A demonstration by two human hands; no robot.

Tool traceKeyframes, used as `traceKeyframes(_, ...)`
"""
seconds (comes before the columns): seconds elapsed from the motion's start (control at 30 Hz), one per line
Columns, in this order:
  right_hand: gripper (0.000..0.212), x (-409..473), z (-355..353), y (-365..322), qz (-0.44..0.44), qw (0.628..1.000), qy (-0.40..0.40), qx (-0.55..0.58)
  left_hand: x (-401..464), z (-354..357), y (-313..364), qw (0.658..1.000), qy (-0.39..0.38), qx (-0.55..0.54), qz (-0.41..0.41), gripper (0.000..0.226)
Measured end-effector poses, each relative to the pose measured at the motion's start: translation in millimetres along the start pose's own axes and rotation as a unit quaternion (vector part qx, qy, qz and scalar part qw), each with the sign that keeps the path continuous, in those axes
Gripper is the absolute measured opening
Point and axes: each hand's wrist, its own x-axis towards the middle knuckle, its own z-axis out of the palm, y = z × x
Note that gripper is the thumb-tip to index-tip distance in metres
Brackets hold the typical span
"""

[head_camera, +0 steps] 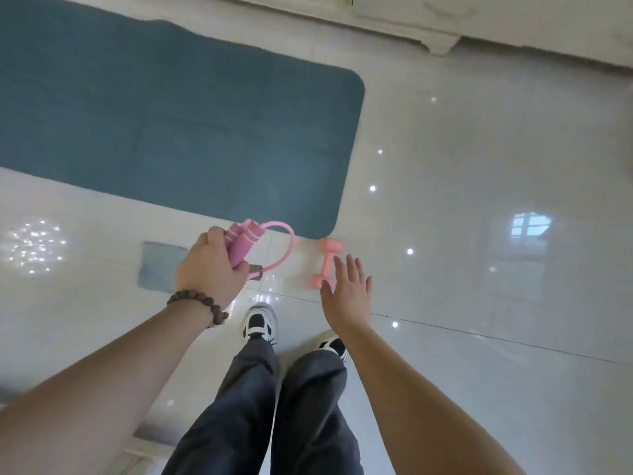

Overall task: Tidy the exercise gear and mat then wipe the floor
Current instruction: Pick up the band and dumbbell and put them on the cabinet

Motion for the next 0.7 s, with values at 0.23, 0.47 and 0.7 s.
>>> traceKeyframes(0.23, 0.058, 106, 130, 47, 0.044, 0.999, -0.021, 0.007, 73, 116, -57, 0.999, -0.016, 0.034, 0.018, 0.045)
traceKeyframes(0.47, 0.073, 188, 220, 77, 0.152, 0.987, 0.015, 0.057, 120, 203, -93, 0.997, -0.038, 0.064, 0.031, 0.055)
traceKeyframes(0.7, 0.072, 225, 255, 80, 0.219, 0.967, 0.046, 0.119, 137, 246, -99, 0.996, -0.053, 0.055, 0.039, 0.041)
